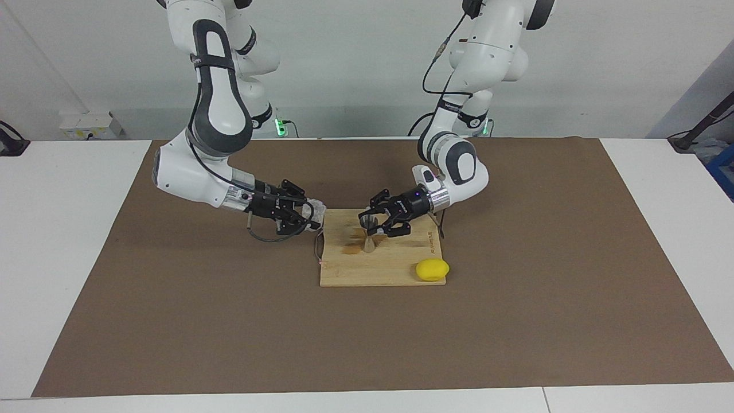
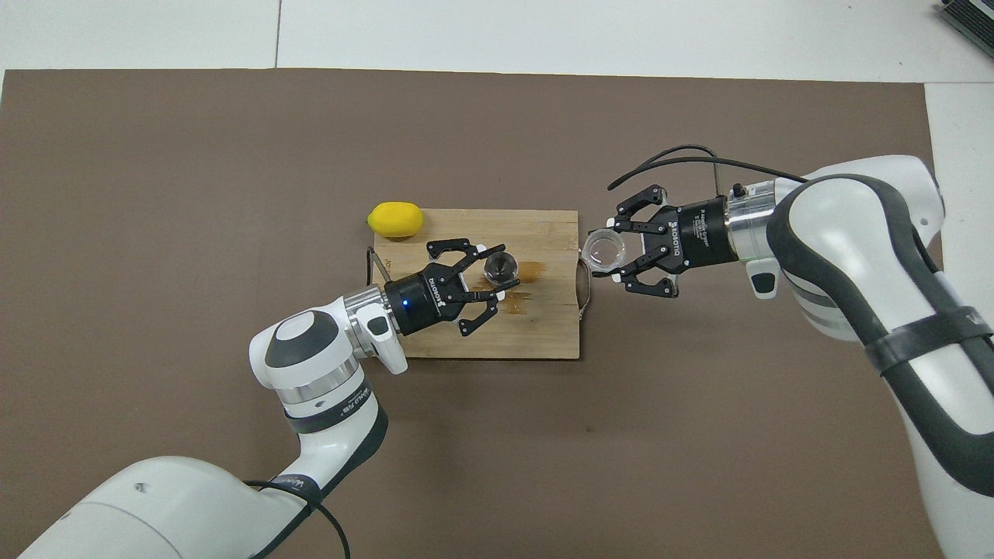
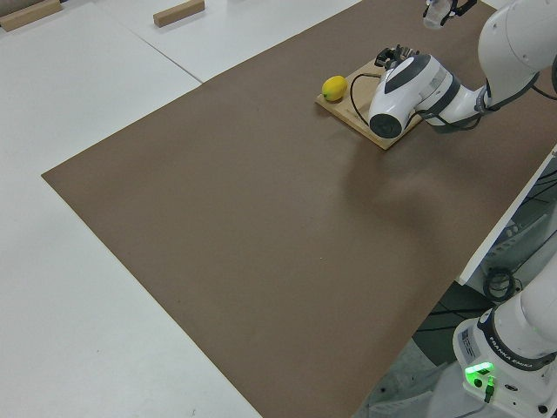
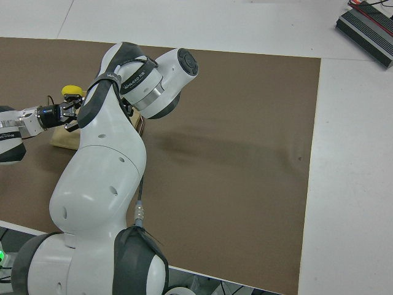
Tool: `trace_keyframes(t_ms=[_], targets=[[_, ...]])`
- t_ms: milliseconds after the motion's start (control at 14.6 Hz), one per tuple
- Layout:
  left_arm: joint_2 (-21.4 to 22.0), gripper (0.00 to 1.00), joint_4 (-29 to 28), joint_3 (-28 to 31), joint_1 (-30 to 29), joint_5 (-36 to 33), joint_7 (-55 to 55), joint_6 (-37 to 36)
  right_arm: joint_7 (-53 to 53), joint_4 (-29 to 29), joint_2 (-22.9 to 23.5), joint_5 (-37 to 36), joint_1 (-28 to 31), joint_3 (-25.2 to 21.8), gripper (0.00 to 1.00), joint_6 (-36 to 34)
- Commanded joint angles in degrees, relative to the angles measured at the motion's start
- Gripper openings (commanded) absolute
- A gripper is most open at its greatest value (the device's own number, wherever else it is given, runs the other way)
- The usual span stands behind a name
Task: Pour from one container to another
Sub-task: 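Set the tin on the board while the right gripper brings the cup over, then open the left gripper and withdraw it while the right gripper tilts the cup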
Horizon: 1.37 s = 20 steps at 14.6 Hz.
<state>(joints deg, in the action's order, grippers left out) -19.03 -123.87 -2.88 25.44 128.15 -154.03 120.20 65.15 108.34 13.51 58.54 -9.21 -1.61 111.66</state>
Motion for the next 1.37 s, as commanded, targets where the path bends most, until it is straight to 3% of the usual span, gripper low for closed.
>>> trace_keyframes(t_ms=[0,617,1303], targets=[[-0.66,1.00,0.38,0.77,1.36,1.31,-1.44,1.88,2.70,-0.85,-0.23,-1.77,-0.63,0.11,0.00,-0.21],[1.01,1.00,-4.01,1.12,-2.50,-0.87,-1.27,-2.95,8.67,-2.96,-0.06,-6.51,-3.80,0.11,0.00,-0.21],[6.11,1.00,-9.55,1.12,-22.43,-26.52,-0.83,-14.11,20.63,-12.10,3.45,-14.77,-6.78,0.11,0.00,-0.30]])
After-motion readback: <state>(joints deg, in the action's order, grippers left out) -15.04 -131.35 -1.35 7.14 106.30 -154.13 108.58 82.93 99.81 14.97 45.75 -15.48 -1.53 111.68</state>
